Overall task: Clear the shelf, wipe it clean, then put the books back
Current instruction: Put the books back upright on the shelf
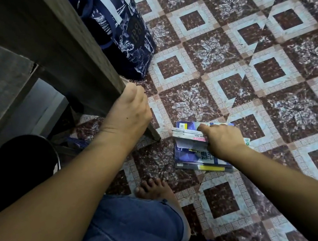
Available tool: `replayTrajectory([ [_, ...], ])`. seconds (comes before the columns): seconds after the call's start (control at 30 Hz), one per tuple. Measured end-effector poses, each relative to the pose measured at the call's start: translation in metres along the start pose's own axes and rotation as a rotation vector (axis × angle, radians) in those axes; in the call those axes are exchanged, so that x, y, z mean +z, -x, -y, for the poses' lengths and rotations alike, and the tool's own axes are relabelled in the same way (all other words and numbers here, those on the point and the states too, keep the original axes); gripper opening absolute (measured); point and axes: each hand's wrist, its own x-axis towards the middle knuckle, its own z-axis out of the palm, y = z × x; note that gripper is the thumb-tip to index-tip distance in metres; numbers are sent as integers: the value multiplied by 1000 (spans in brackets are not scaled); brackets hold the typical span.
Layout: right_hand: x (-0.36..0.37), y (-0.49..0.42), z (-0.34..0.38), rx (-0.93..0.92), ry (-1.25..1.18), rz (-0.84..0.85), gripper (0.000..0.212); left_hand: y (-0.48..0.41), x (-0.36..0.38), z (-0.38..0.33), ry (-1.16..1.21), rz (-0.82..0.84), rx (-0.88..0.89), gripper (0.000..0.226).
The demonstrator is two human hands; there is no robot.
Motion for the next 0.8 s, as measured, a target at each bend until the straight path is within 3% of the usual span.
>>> replayTrajectory([
  [0.17, -12, 11, -3, 76, -39, 88, 41, 6, -6, 1, 71, 21, 94, 52],
  [0.27, -47, 35, 15, -3, -67, 40, 36, 14, -17, 13, 339, -48, 205, 37],
  [0.33, -76, 56, 32, -87, -82, -20, 37, 27, -24, 18, 599, 107, 261, 47],
  [0.4, -106, 74, 51, -170, -89, -109, 34, 43, -35, 27, 752, 226, 199, 67],
  [0.43, -120, 81, 61, -208, -90, -165, 32, 51, -39, 30, 801, 245, 145, 65],
  [0.57, -157, 92, 97, -366, -152, -405, 29, 84, -39, 49, 895, 244, -131, 31],
  [0.8, -195, 70, 157, -726, -168, -633, 41, 180, -15, 104, 811, 290, -494, 20],
])
